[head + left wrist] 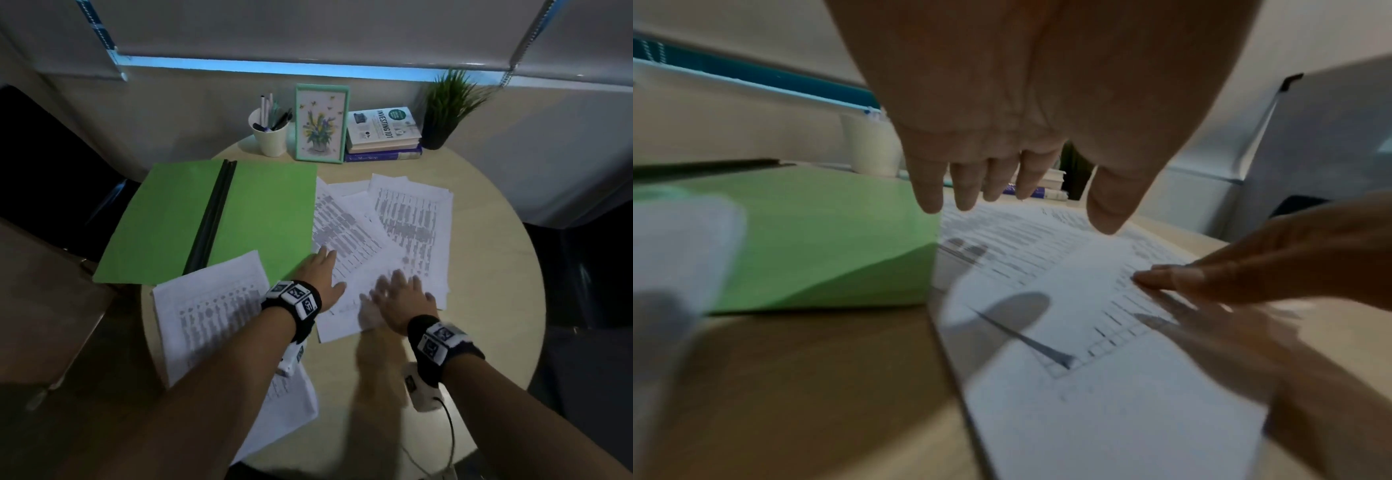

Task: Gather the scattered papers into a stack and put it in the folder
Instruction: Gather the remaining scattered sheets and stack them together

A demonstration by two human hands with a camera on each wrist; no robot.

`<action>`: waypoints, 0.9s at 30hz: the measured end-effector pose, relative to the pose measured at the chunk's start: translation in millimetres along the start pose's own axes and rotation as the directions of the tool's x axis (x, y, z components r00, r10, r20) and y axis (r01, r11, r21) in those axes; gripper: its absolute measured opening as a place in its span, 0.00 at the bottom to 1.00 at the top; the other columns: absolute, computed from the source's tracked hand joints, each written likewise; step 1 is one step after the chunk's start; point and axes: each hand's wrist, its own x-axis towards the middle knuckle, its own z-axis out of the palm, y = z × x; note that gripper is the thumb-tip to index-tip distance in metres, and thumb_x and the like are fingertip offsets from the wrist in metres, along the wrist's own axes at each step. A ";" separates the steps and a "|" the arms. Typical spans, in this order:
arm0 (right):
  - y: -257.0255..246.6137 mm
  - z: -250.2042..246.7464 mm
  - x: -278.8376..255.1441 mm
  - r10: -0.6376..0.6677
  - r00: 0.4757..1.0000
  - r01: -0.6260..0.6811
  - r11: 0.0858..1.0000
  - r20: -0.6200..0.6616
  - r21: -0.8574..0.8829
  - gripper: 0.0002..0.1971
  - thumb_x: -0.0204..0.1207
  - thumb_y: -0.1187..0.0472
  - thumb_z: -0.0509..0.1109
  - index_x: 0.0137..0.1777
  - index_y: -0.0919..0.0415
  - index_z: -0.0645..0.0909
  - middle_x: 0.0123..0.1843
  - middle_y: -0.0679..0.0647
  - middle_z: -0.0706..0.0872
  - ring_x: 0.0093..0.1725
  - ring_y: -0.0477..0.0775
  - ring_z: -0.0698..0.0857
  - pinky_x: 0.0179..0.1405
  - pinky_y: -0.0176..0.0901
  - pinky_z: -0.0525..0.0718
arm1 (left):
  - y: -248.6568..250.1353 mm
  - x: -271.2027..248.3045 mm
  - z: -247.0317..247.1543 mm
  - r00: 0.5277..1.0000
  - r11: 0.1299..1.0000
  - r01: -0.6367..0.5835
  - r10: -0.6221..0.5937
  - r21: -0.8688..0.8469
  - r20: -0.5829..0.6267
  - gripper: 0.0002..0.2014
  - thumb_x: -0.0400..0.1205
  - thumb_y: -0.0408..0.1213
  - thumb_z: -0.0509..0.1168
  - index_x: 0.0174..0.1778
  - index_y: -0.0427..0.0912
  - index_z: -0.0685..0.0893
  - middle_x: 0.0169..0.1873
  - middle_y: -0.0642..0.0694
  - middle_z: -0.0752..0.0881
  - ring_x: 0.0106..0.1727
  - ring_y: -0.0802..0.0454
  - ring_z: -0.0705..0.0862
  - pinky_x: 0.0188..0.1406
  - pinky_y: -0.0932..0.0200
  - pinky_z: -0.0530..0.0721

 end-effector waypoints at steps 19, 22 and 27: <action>141.8 -34.5 31.9 0.449 0.892 -0.426 0.875 -0.053 0.231 0.34 0.73 0.39 0.68 0.73 0.58 0.65 0.74 0.55 0.64 0.75 0.62 0.64 0.66 0.67 0.70 | 88.5 -18.5 97.3 0.934 0.910 -0.275 0.176 0.311 0.310 0.46 0.80 0.68 0.52 0.84 0.49 0.35 0.81 0.43 0.29 0.83 0.40 0.32 0.81 0.41 0.43; 150.1 -38.4 39.1 0.307 0.943 -0.275 0.936 -0.130 0.219 0.20 0.74 0.48 0.68 0.64 0.53 0.73 0.67 0.52 0.70 0.70 0.60 0.69 0.61 0.61 0.75 | 99.8 -24.0 84.8 0.956 0.957 -0.224 0.179 0.186 0.230 0.37 0.81 0.63 0.54 0.83 0.50 0.55 0.85 0.47 0.48 0.84 0.46 0.49 0.82 0.45 0.54; 139.0 -46.5 29.6 0.365 0.895 -0.244 0.881 -0.257 0.405 0.19 0.80 0.49 0.61 0.68 0.55 0.77 0.71 0.57 0.77 0.66 0.64 0.78 0.62 0.58 0.77 | 92.4 -6.7 72.0 0.825 0.860 0.375 -0.480 -0.346 -0.298 0.33 0.77 0.57 0.65 0.75 0.46 0.69 0.74 0.45 0.72 0.75 0.43 0.69 0.75 0.42 0.70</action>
